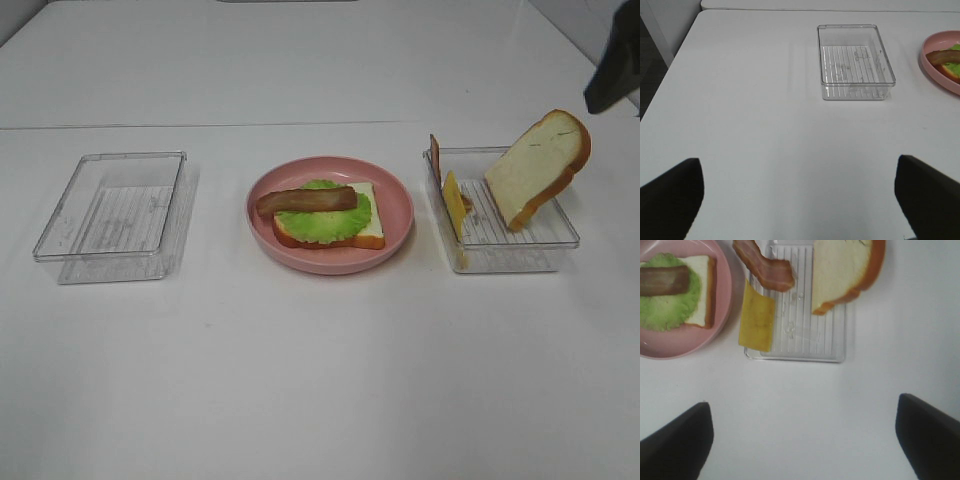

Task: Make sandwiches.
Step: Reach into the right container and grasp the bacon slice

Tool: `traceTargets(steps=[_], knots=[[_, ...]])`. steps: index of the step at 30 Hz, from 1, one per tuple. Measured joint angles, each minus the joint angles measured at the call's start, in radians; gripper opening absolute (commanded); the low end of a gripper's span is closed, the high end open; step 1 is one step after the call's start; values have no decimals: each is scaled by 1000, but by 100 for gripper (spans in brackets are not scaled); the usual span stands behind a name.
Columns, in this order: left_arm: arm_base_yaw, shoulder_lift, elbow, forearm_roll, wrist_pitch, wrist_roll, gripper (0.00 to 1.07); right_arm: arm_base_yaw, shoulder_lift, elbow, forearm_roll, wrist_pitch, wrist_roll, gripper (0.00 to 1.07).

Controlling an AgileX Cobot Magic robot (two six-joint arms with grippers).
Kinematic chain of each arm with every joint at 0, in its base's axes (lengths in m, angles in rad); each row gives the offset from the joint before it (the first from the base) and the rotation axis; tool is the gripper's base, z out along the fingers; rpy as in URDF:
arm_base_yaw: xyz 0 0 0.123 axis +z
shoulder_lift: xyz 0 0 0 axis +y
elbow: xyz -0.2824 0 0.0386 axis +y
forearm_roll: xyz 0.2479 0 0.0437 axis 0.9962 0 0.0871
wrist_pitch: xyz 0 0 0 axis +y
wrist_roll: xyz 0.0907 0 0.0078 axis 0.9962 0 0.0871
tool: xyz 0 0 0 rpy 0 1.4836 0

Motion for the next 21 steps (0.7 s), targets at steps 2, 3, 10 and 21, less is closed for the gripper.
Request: traceTargets(steps=[2,3,10,21], knots=[[0,0,0,0,0,0,98,0,37,-36,10,8,-15,91],[0,0,0,0,0,0,98,0,121,-122,35,18,-34,91],[0,0,0,0,0,0,98,52,391,-363,69,43,-58,91],[0,0,0,0,0,0,98,137,819,-843,121,136,-49,91]])
